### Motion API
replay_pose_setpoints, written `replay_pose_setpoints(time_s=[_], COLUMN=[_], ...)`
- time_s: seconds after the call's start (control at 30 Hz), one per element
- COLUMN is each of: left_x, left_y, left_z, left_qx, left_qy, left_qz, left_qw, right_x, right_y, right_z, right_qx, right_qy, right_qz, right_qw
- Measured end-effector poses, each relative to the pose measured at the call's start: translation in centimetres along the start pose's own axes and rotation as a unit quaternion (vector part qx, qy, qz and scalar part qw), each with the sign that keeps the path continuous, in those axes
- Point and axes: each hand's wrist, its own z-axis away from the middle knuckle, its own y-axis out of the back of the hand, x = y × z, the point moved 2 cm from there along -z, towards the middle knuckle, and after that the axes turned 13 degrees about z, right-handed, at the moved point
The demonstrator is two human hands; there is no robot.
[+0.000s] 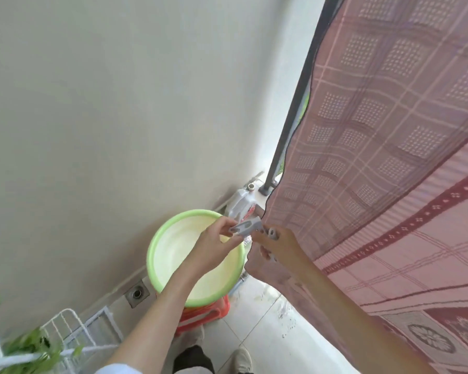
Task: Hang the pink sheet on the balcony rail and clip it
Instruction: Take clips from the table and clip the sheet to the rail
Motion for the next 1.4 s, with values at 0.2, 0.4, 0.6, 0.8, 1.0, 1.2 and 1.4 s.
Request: replay_pose_setpoints(time_s=[0.2, 0.4, 0.6, 0.8, 1.0, 1.2, 1.4], left_x=[0.4, -0.5, -2.0, -0.6, 4.7, 4.8, 4.2], left_y=[1.2, 1.5, 0.4, -0.9, -5.2, -7.1, -5.5], left_z=[-6.8, -11.4, -12.3, -15.5, -19.4, -19.7, -19.3], left_qx=[-0.119, -0.196, -0.295, -0.358, -0.442, -0.536, -0.559], left_qy=[-0.028, -0.034, -0.065, 0.014, -0.008, 0.041, 0.026], left_qz=[-0.041, -0.076, -0.089, 0.0, 0.028, 0.022, 0.062], left_qw=[0.992, 0.977, 0.949, 0.934, 0.896, 0.843, 0.826], right_x=[-0.5, 0.1, 1.3, 2.9, 4.8, 4.8, 2.7], right_y=[0.3, 0.1, -0.4, 0.1, 0.6, 1.2, 0.6], right_z=[-2.8, -4.7, -3.9, -3.0, -2.0, -1.9, -2.9], right_qx=[0.133, 0.3, 0.274, 0.307, 0.315, 0.36, 0.368], right_qy=[-0.014, -0.071, -0.074, -0.134, -0.146, -0.14, -0.097], right_qz=[0.012, 0.055, 0.015, -0.108, -0.244, -0.192, -0.064], right_qw=[0.991, 0.95, 0.959, 0.936, 0.905, 0.902, 0.923])
